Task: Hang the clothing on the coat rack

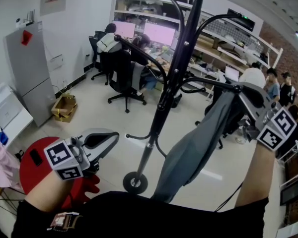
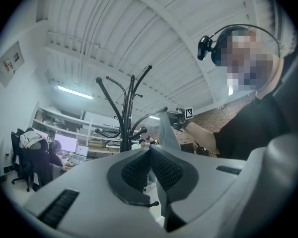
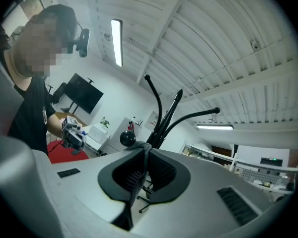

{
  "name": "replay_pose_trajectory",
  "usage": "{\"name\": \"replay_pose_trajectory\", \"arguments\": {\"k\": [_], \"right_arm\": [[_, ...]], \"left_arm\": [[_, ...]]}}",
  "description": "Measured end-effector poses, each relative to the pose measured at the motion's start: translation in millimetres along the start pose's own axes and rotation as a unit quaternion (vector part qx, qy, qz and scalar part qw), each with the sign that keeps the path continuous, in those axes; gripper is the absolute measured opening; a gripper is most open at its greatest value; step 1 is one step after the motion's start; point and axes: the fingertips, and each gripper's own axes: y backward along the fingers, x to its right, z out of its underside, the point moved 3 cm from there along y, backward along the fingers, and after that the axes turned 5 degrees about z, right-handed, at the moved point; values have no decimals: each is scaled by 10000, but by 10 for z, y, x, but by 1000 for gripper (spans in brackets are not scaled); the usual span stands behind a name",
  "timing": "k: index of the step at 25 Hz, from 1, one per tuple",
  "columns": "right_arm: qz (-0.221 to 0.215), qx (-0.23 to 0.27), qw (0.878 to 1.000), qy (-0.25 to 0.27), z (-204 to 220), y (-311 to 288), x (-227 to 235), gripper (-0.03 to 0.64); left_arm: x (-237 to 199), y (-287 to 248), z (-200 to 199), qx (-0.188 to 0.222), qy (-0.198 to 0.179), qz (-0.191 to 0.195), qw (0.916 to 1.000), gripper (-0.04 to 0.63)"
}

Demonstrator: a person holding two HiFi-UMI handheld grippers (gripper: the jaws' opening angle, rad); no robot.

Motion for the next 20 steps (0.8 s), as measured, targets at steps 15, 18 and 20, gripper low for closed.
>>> {"name": "replay_pose_trajectory", "arguments": {"k": [15, 18, 20], "right_arm": [[-451, 1960, 9738, -1058, -424, 326, 197, 26], [-345, 1768, 9784, -1017, -460, 204, 182, 26], [-144, 1601, 9827, -924, -521, 112, 166, 26]], "left_arm": [[6, 91, 22, 51, 89, -75, 9999, -8], [-4, 102, 29, 60, 96, -84, 9999, -8], [-22, 119, 29, 82, 105, -105, 9999, -8]]}}
